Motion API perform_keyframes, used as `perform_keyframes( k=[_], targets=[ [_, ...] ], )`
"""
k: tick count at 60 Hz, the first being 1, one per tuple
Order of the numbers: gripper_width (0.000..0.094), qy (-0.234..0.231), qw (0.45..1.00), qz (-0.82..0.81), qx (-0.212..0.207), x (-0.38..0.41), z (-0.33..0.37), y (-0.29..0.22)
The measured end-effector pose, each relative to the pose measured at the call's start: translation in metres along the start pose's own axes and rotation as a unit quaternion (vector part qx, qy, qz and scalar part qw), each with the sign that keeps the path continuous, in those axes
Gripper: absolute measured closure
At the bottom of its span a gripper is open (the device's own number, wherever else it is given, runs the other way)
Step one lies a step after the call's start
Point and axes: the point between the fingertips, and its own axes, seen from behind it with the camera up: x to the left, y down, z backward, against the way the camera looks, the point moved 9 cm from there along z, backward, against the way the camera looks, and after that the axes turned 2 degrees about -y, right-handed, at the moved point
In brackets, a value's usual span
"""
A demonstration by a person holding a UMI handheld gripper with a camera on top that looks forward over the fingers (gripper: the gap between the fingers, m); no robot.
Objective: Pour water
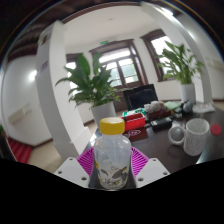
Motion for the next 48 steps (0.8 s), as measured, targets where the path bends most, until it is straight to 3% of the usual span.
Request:
perform_keyframes(
  k=[10,20,30,48],
  targets=[
    [0.0474,0.002,0.98,-0.198,-0.033,-0.012,0.0,-0.012],
    [0.0474,-0.008,0.92,-0.384,-0.08,-0.03,0.012,-0.053],
    [0.0474,-0.025,0.839,-0.53,-0.118,-0.051,0.022,-0.084],
    [0.0474,-0.048,0.668,-0.717,-0.195,-0.077,0.044,-0.091]
  ],
)
